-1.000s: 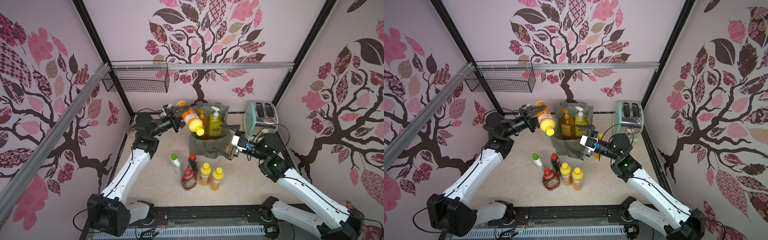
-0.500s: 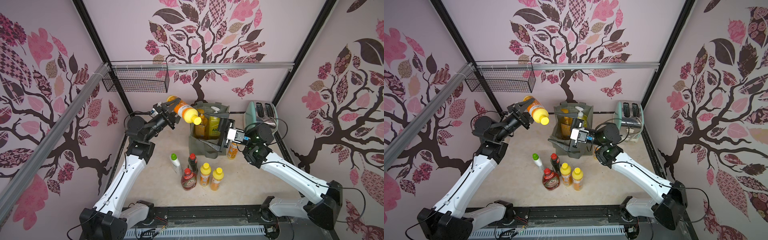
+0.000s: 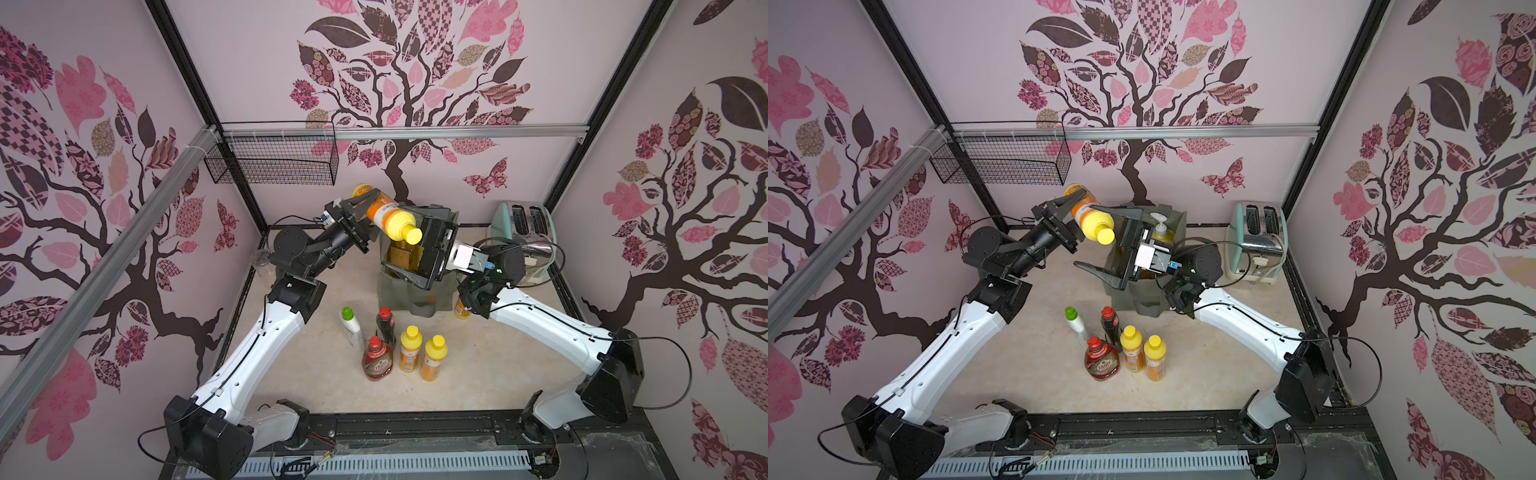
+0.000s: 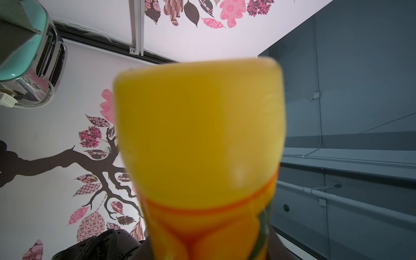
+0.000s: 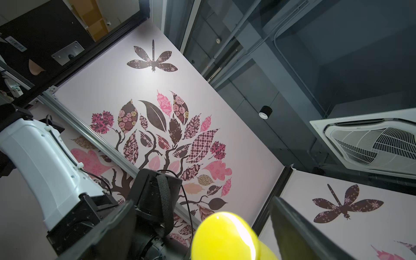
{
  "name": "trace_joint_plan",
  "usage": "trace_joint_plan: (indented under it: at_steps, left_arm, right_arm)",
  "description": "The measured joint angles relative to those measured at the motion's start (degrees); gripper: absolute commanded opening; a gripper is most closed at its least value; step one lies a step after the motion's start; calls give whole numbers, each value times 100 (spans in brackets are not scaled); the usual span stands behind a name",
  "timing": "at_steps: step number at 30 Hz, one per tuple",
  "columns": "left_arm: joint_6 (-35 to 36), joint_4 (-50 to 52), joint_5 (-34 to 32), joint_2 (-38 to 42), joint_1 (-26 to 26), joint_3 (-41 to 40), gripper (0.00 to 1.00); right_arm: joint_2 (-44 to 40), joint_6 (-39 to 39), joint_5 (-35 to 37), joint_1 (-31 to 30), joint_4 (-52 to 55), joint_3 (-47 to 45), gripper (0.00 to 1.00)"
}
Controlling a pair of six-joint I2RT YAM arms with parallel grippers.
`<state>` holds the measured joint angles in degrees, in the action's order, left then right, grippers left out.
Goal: Pack dish soap into the shopping bag
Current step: Pick up the bottle of dish soap at the center of the board.
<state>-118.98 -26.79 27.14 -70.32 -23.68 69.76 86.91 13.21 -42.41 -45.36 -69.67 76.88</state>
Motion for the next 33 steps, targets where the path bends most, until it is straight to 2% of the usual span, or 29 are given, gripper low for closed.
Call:
trace_joint_plan:
  at_steps: [8, 12, 23, 25, 28, 33]
  left_arm:
    - [0, -11, 9, 0, -33, 7, 0]
    - [0, -15, 13, 33, -44, 22, 0]
    - [0, -44, -44, 120, -48, 22, 0]
    - [0, -22, -83, 120, -48, 20, 4]
    - [0, -24, -105, 120, -48, 4, 17]
    - [-2, -133, -166, 151, -42, -127, 51]
  right_arm:
    - [350, -122, 258, -22, 20, 262, 97]
    - [483, -133, 365, -22, 52, 380, 93]
    - [782, -238, 457, 4, -181, 804, 59]
    - [815, -210, 450, 17, -227, 820, 53]
    - [828, -184, 468, 17, -245, 820, 46]
    - [826, -114, 468, 17, -155, 815, 36]
